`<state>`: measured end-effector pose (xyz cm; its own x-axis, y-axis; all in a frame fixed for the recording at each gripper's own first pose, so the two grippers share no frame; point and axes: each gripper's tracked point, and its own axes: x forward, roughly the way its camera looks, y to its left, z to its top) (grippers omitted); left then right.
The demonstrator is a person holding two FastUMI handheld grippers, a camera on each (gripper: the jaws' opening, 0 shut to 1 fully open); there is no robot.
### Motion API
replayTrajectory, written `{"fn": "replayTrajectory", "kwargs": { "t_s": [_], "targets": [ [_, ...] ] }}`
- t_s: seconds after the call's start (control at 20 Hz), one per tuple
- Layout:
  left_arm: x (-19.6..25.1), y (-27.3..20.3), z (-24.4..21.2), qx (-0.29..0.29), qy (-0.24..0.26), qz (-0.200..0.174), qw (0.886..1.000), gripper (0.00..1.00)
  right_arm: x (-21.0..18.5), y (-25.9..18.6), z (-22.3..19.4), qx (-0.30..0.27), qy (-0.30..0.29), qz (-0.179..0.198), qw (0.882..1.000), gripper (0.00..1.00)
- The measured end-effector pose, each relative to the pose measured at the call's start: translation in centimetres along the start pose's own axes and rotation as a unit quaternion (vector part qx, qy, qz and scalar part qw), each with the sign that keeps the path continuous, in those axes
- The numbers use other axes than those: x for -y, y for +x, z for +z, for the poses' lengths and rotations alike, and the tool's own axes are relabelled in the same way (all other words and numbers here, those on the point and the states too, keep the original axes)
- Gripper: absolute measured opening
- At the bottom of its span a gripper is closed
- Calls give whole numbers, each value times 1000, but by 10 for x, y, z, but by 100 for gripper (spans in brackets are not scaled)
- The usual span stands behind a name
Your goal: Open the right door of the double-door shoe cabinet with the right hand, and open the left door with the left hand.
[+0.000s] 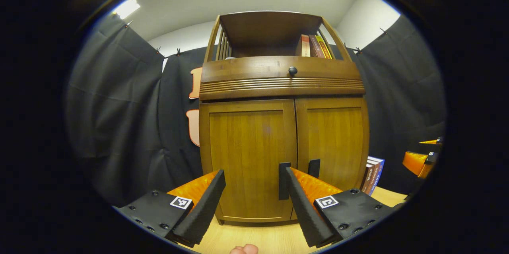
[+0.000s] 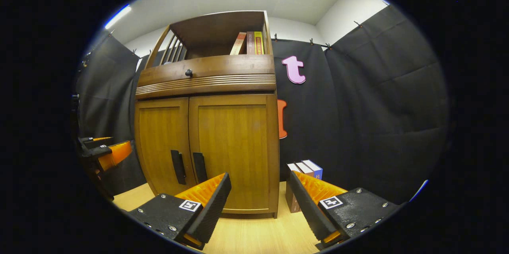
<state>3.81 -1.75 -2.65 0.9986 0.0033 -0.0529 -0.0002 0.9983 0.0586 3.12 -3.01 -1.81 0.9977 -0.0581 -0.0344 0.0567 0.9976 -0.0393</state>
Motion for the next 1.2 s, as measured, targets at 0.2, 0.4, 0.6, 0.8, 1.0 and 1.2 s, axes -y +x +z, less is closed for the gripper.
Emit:
{"fn": "replayTrajectory", "kwargs": {
  "t_s": [0.2, 0.4, 0.6, 0.8, 1.0, 1.2],
  "targets": [
    [17, 9, 10, 11, 14, -18, 1000, 98, 7, 17, -5, 1, 13, 2, 1000, 93],
    [32, 9, 3, -2, 1, -37, 999, 99, 5, 23, -6, -1, 7, 6, 1000, 93],
    [26, 6, 8, 7, 4, -24, 1000, 99, -9, 23, 2, 13, 15, 20, 1000, 93],
    [16, 1, 6, 7, -5, -16, 1000, 100, -27, 25, 0, 15, 13, 42, 999, 93],
    [-4, -5, 5, 11, -11, 0, 1000, 96, -54, 34, -2, 12, 16, 65, 998, 93],
    [-22, -12, 6, 11, -14, 10, 1000, 96, -94, 65, -1, 9, 24, 96, 995, 93]
  ]
}}
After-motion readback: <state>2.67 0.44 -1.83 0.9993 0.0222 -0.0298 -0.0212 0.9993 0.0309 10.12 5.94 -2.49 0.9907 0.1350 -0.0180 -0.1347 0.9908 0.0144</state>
